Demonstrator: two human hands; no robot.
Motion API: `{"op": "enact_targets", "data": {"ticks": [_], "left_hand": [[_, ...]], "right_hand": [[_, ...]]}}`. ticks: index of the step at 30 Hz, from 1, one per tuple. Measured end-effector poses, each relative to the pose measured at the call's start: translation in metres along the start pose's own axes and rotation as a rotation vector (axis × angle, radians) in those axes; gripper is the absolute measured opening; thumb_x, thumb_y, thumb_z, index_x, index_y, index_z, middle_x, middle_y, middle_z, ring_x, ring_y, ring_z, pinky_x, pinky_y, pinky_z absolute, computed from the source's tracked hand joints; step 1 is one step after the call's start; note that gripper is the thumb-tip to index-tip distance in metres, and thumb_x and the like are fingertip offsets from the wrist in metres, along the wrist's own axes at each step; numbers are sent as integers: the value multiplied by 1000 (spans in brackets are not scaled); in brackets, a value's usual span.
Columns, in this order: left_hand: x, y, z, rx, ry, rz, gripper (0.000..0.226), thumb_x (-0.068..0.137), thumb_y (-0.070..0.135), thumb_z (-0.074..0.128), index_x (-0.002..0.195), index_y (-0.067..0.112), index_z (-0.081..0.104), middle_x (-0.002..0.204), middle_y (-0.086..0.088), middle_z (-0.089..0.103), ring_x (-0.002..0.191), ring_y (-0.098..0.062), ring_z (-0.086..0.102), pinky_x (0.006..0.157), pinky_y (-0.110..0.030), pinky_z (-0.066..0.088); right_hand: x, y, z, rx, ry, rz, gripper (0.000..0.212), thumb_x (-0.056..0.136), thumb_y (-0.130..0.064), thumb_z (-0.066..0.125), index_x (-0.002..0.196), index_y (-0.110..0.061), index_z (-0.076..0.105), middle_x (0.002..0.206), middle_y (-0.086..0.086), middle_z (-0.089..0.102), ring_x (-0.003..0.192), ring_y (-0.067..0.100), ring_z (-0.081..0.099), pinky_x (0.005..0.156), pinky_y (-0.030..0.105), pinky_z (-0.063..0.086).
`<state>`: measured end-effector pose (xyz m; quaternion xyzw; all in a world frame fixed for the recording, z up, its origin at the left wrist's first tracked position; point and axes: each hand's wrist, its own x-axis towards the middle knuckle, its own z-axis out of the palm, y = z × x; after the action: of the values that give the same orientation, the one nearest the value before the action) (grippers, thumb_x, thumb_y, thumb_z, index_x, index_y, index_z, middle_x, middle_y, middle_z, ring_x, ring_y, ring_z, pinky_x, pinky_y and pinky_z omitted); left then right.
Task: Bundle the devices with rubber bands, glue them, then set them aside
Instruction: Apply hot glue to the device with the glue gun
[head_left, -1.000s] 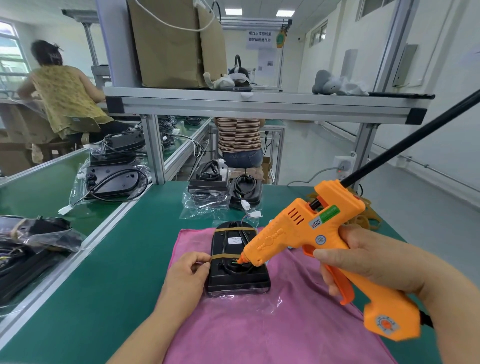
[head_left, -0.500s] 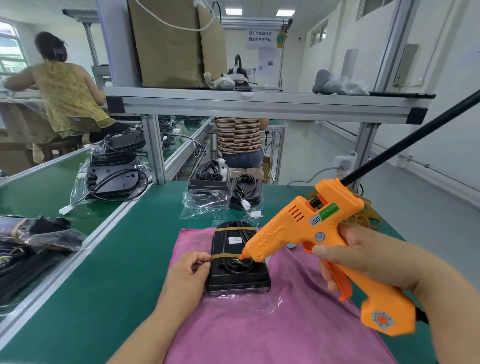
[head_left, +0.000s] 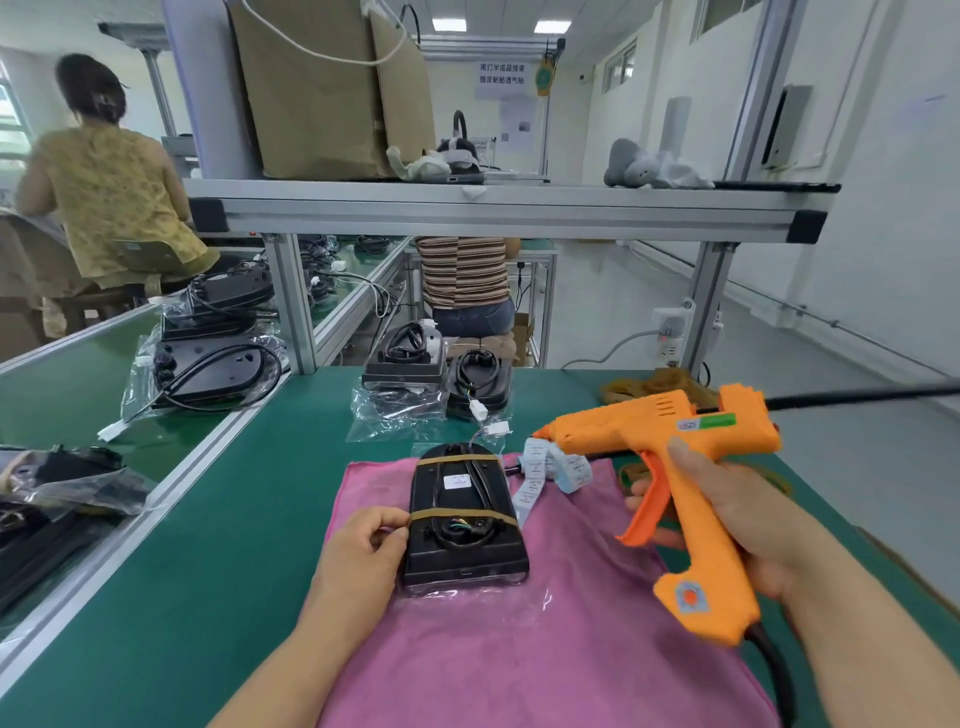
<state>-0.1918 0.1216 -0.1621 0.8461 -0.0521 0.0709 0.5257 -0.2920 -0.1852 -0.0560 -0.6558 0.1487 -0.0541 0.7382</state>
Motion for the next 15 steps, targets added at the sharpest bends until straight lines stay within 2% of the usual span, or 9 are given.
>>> {"op": "enact_targets", "data": {"ticks": [3,5,8,10,15], "left_hand": [[0,1,0,3,2,-3,25,92,11,61,82,32,71,85,24,69,75,7,61,62,-15,39],[0,2,0,8,1,-5,25,92,11,61,82,32,71,84,24,69,74,7,61,61,-16,39],[-1,2,0,16,2,-13,25,92,13,61,82,33,71,83,24,69,74,8,61,61,-18,39],[-1,2,0,21,4,-17,25,92,13,61,82,34,71,84,25,69,75,8,60,62,-19,40],[0,2,0,22,2,-23,26,92,12,61,82,35,71,82,25,70,74,8,62,62,-20,41]], "right_hand": [[7,14,1,234,155,98,39,88,-46,60,103,-10,64,82,16,75,72,28,74,49,36,58],[11,29,3,335,254,150,38,94,-46,55,105,-11,63,85,16,71,76,30,69,48,36,58],[16,50,6,440,376,184,42,96,-44,56,123,-12,55,97,17,63,80,33,64,67,47,57],[15,58,7,493,407,209,44,96,-43,57,128,-14,51,101,17,62,81,34,64,74,52,53],[11,62,6,484,403,246,37,95,-36,61,123,-15,50,108,18,64,89,36,66,67,48,55]]}}
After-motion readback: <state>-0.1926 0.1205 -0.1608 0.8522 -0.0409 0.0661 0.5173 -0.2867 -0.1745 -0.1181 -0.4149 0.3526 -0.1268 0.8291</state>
